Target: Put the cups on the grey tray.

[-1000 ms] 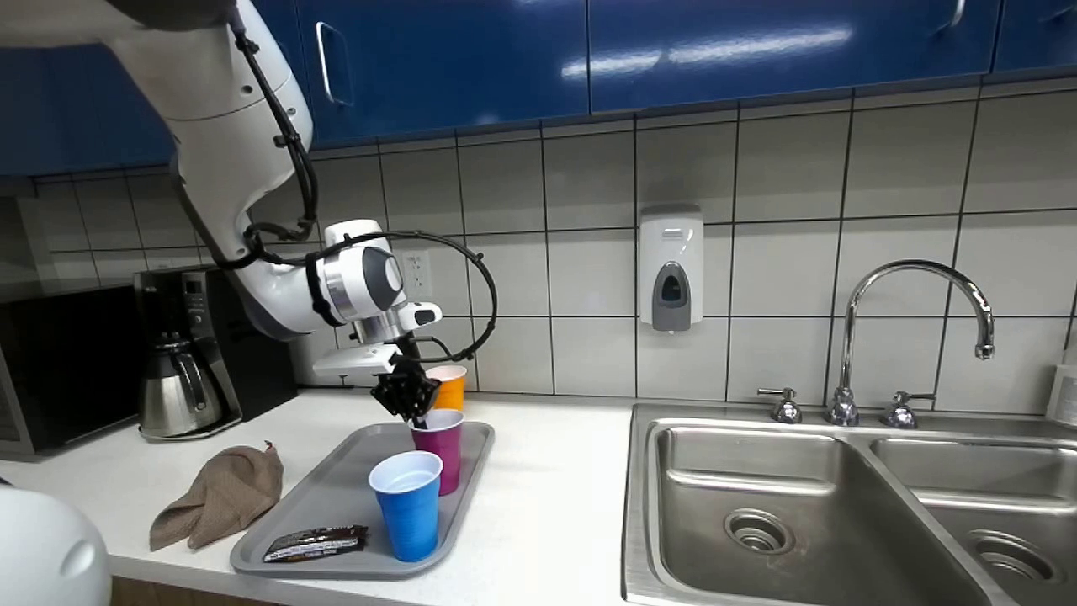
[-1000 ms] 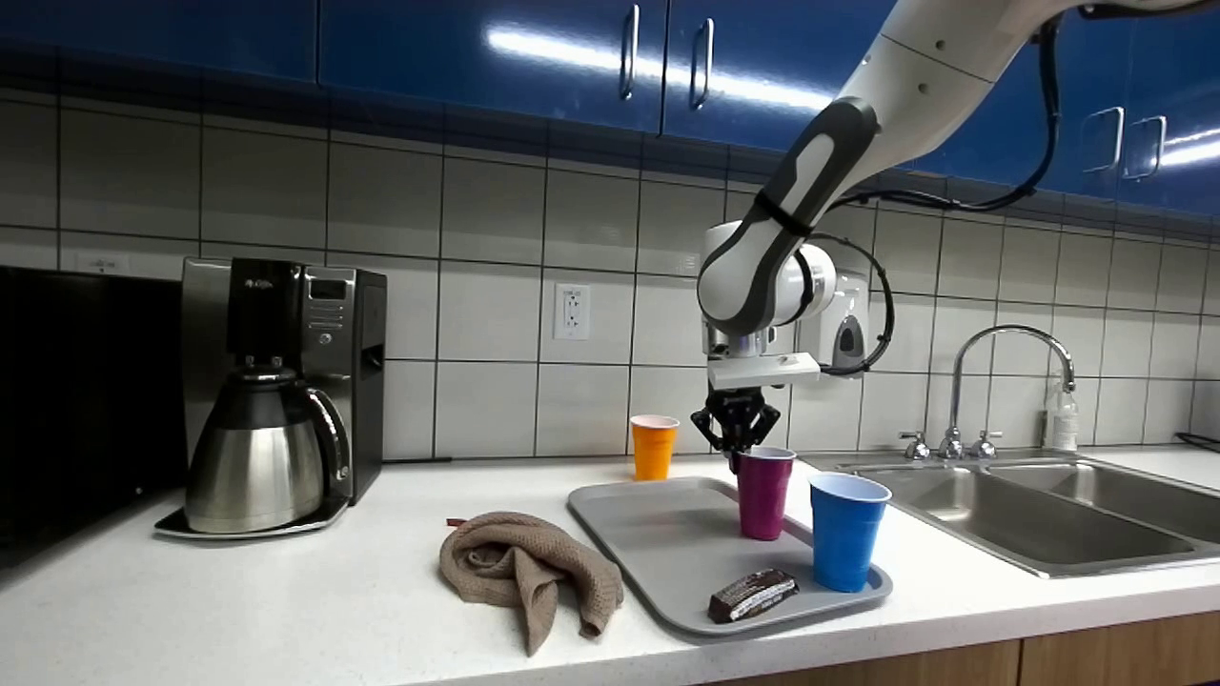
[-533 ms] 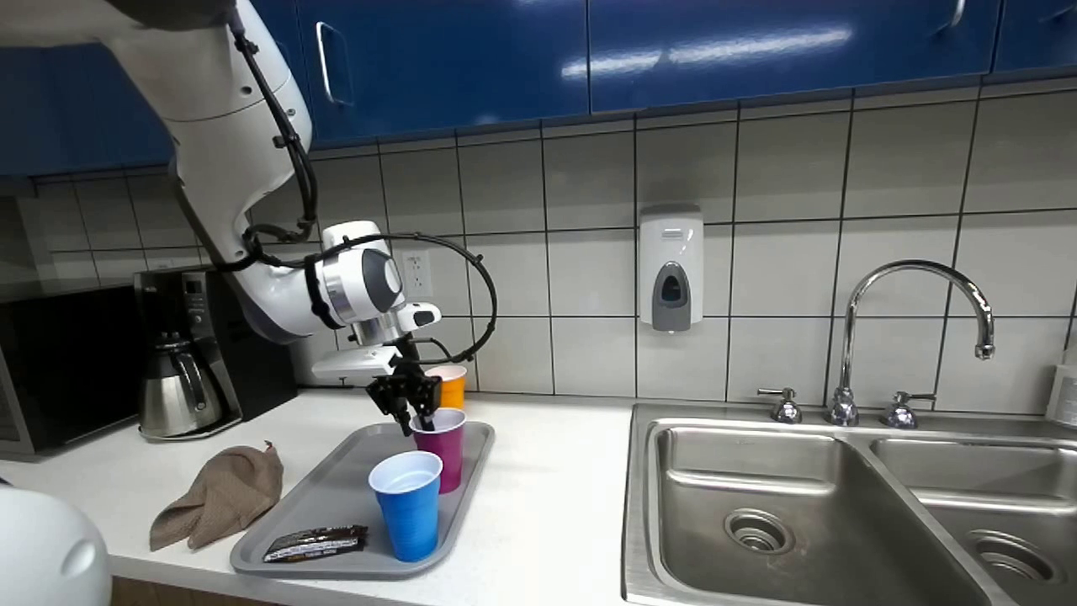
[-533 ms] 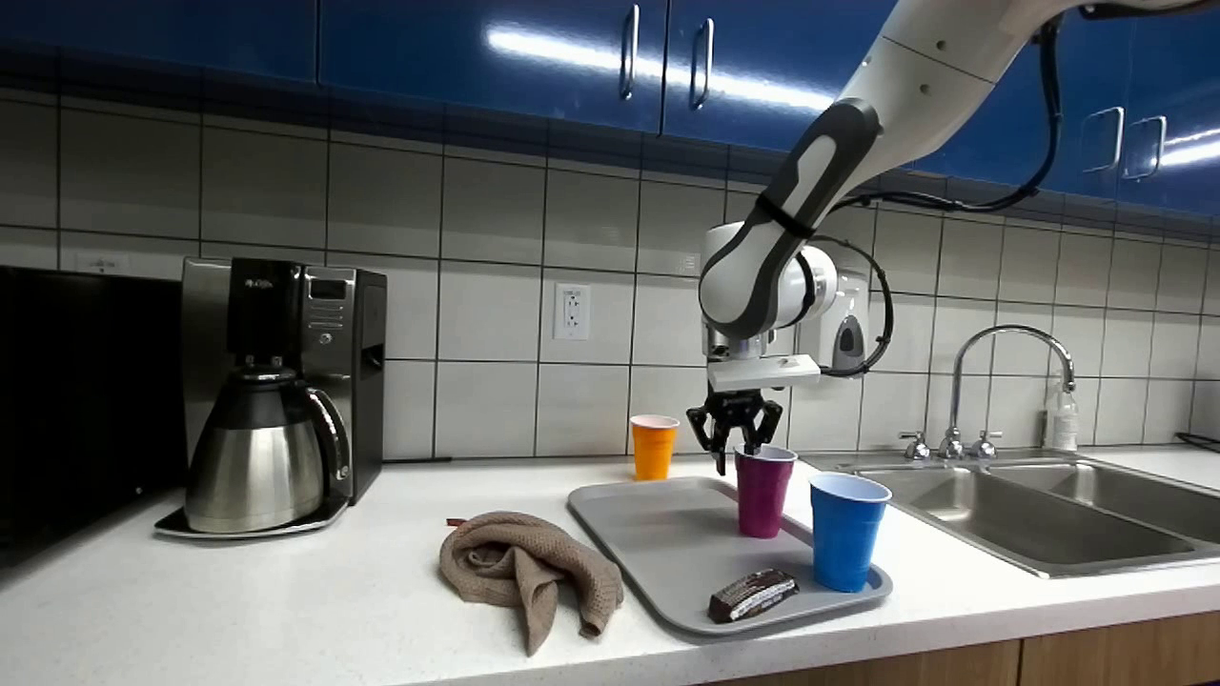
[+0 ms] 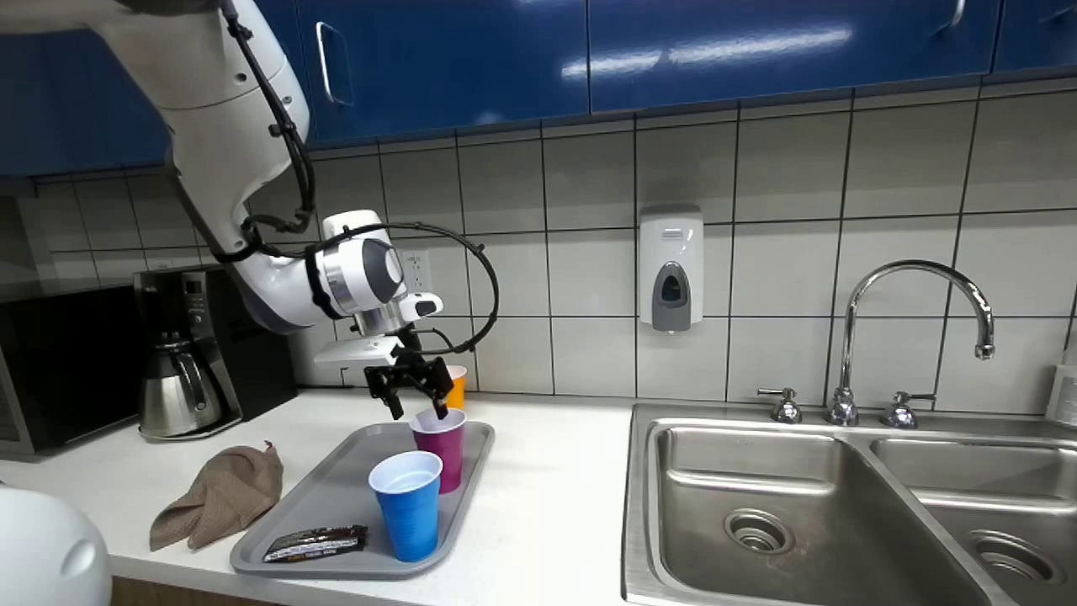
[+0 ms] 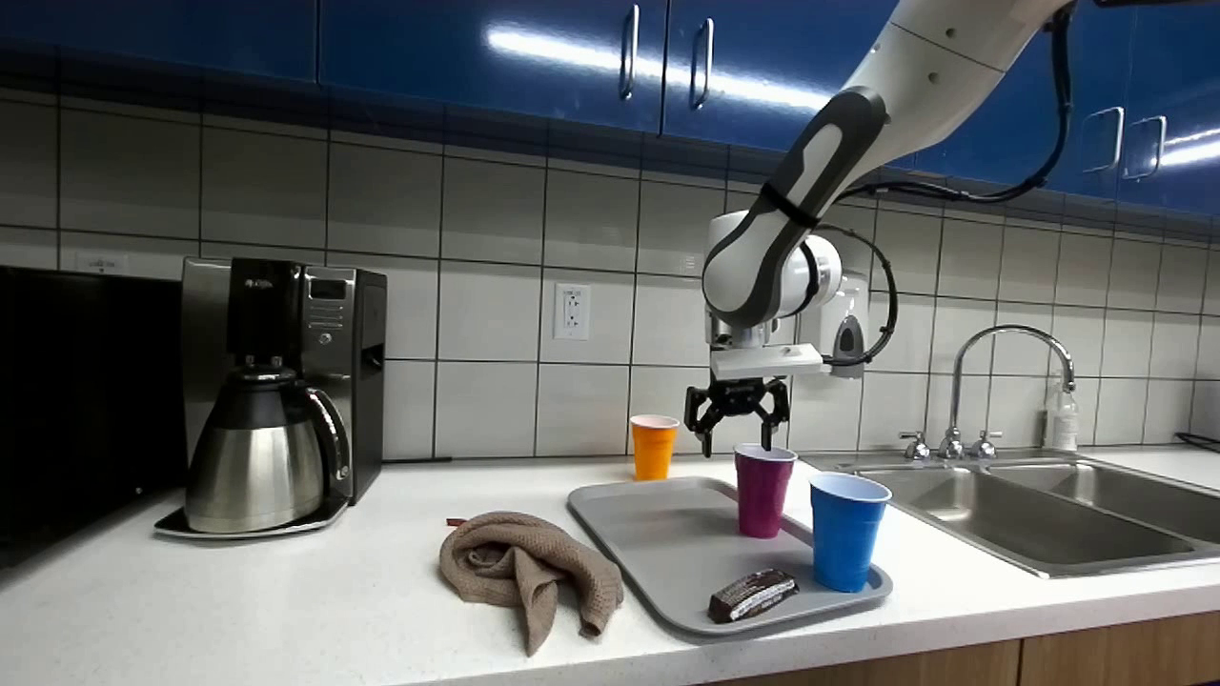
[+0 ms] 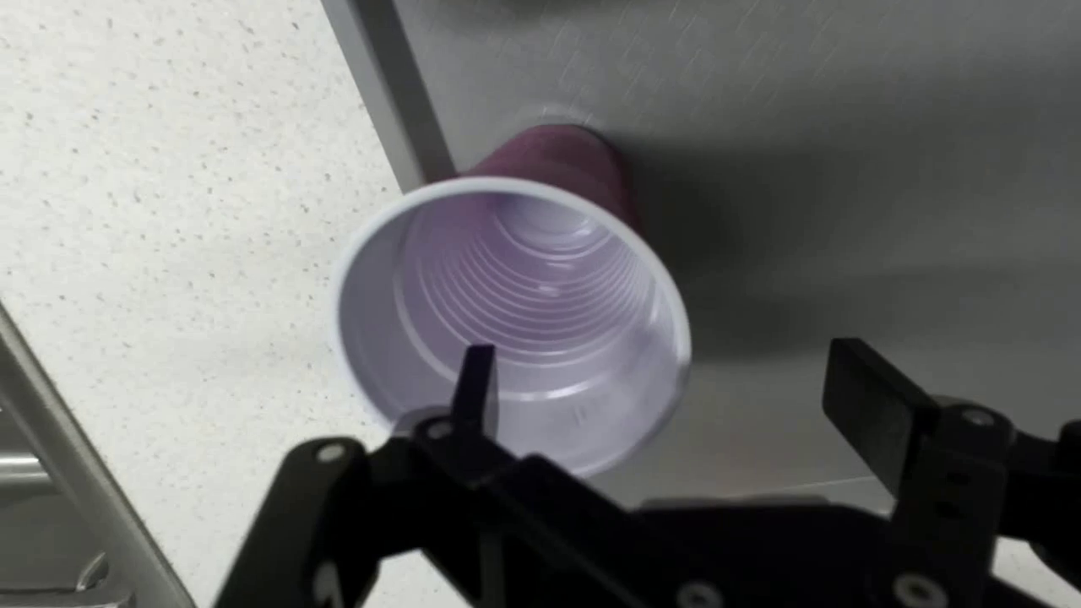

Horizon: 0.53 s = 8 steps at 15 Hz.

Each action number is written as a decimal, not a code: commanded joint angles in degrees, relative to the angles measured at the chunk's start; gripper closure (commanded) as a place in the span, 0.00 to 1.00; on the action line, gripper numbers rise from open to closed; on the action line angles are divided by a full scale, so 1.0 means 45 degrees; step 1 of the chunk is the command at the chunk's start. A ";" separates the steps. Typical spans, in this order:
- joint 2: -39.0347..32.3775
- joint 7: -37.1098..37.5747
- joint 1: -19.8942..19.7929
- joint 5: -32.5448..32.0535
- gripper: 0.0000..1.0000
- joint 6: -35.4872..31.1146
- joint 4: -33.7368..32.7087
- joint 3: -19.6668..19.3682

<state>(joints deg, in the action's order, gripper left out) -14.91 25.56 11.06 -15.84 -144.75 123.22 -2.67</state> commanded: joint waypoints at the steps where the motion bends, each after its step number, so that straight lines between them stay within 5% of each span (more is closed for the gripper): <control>1: 0.0787 0.0053 -0.0062 -0.0300 0.00 0.0183 0.0164 0.0013; 8: 0.0468 0.0009 -0.0154 -0.0032 0.00 0.0020 -0.0024 0.0148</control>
<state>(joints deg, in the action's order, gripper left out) -12.84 25.56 11.06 -15.83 -144.79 123.17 -2.68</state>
